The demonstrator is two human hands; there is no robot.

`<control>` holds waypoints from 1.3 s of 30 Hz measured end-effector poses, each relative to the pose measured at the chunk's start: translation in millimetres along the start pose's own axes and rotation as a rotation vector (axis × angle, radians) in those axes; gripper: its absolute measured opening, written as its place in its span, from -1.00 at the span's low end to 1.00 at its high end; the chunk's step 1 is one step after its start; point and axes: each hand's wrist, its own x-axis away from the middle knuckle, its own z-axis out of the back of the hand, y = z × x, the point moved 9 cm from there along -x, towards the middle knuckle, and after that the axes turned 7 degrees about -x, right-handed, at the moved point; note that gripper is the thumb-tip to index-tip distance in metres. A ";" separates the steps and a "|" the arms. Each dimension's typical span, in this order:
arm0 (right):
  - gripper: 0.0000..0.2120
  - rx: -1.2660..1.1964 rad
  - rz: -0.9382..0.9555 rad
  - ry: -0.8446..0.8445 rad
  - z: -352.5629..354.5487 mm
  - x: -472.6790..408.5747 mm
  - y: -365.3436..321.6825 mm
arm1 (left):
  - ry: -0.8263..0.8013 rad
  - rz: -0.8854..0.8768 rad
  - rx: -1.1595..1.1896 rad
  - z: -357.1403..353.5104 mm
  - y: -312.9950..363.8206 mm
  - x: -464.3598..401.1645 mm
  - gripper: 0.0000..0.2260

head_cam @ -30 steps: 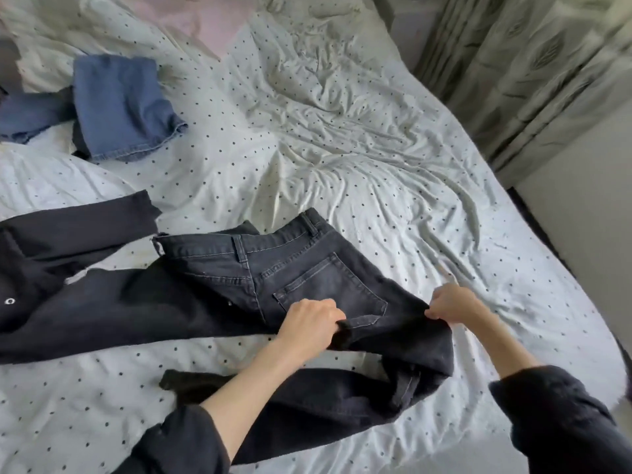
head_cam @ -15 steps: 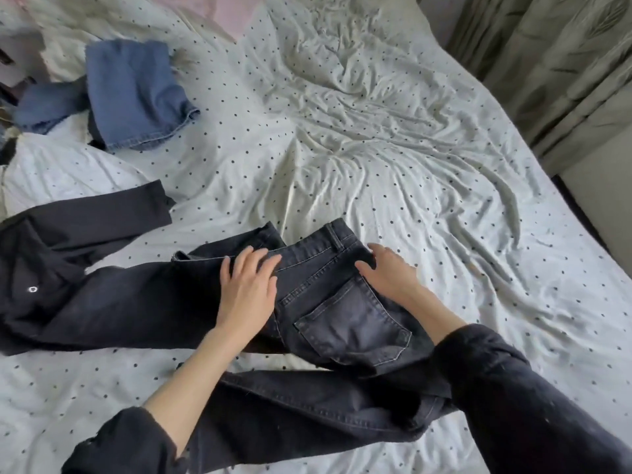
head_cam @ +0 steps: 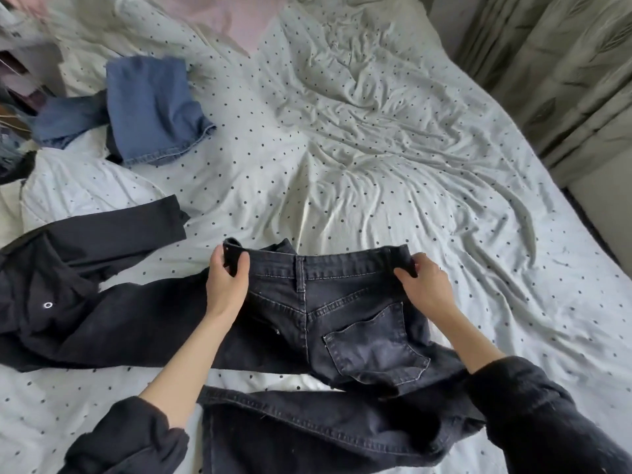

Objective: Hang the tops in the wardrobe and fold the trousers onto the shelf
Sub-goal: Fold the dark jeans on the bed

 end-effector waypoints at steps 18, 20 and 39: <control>-0.78 -0.340 -0.329 0.265 130.9 -23.1 164.0 | -0.213 -0.280 -0.632 -146.2 135.8 -7.3 -0.48; -0.82 -0.363 -0.310 0.254 143.8 -34.0 173.5 | -0.272 -0.220 -0.554 -160.5 146.8 0.2 -0.51; -0.77 -0.535 -0.581 0.649 380.8 -94.9 380.1 | -0.115 -0.766 -0.494 -444.8 436.3 122.1 -0.78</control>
